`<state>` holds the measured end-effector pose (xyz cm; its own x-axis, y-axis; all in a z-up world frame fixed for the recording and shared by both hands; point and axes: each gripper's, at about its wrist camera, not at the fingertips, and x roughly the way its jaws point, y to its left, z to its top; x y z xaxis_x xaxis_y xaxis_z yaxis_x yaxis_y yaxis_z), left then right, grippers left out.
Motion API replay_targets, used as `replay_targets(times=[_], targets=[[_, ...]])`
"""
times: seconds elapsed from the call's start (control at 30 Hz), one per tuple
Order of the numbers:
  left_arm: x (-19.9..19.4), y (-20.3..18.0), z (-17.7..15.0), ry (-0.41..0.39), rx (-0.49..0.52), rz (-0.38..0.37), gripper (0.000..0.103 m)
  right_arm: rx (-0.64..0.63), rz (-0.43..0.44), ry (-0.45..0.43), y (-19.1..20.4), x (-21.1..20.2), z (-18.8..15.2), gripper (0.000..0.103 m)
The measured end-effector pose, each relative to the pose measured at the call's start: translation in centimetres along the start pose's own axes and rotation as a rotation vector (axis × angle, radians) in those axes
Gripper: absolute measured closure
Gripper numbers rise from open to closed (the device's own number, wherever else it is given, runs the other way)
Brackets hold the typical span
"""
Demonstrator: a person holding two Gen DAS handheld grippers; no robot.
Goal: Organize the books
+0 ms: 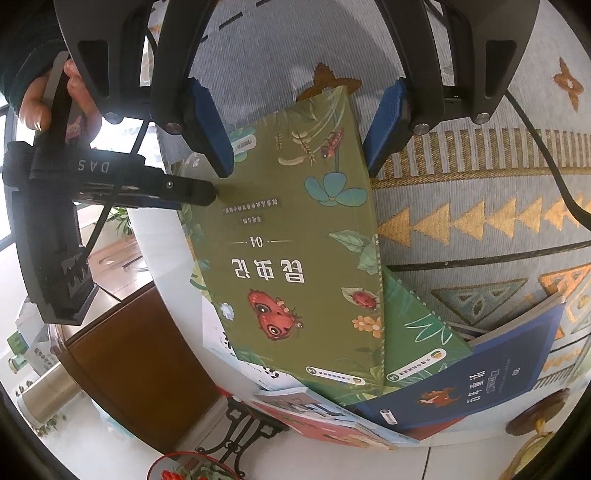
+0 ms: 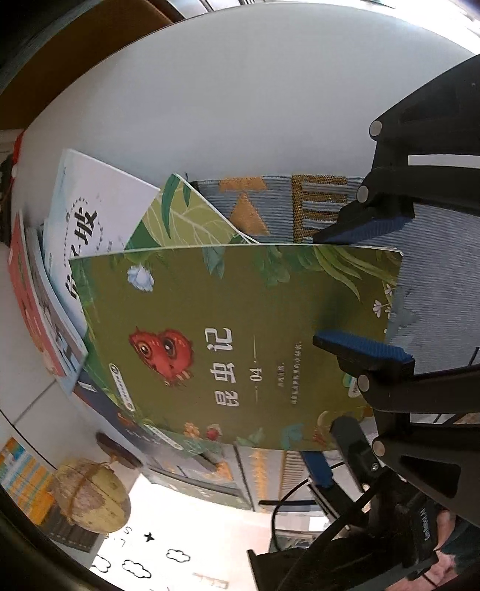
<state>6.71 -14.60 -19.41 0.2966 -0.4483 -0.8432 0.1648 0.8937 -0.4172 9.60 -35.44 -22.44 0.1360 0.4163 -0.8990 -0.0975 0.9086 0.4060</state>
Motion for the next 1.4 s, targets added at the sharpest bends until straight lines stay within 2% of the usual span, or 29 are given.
replay_targets(times=[0.2, 0.43, 0.57, 0.67, 0.93, 1.1, 1.27, 1.4], targets=[[-0.5, 0.3, -0.1, -0.018, -0.009, 0.005, 0.035, 0.039, 0.048, 0.005, -0.5, -0.1, -0.2, 0.056], [-1.0, 1.5, 0.1, -0.02, -0.042, 0.0, 0.035, 0.139, 0.263, -0.051, -1.8, -1.9, -1.3, 0.056], [-1.0, 1.6, 0.1, -0.017, -0.029, 0.022, 0.035, 0.177, 0.372, -0.081, -1.9, -2.5, -1.6, 0.056], [-0.7, 1.8, 0.1, -0.005, -0.031, 0.009, 0.035, 0.205, 0.459, -0.106, -2.2, -2.7, -1.7, 0.056], [-0.5, 2.1, 0.1, 0.005, -0.033, 0.034, 0.035, 0.237, 0.478, -0.078, -1.5, -0.7, -2.3, 0.056], [-0.5, 1.9, 0.0, 0.003, -0.026, 0.047, 0.035, 0.264, 0.455, -0.049, -2.0, 0.7, -2.9, 0.056], [-1.1, 1.9, -0.5, 0.007, -0.034, 0.001, 0.035, 0.243, 0.465, -0.071, -1.8, 0.0, -2.8, 0.056], [-2.3, 1.7, -0.5, -0.011, -0.064, -0.09, 0.04, 0.168, 0.498, -0.147, -0.7, -2.4, -2.4, 0.056]])
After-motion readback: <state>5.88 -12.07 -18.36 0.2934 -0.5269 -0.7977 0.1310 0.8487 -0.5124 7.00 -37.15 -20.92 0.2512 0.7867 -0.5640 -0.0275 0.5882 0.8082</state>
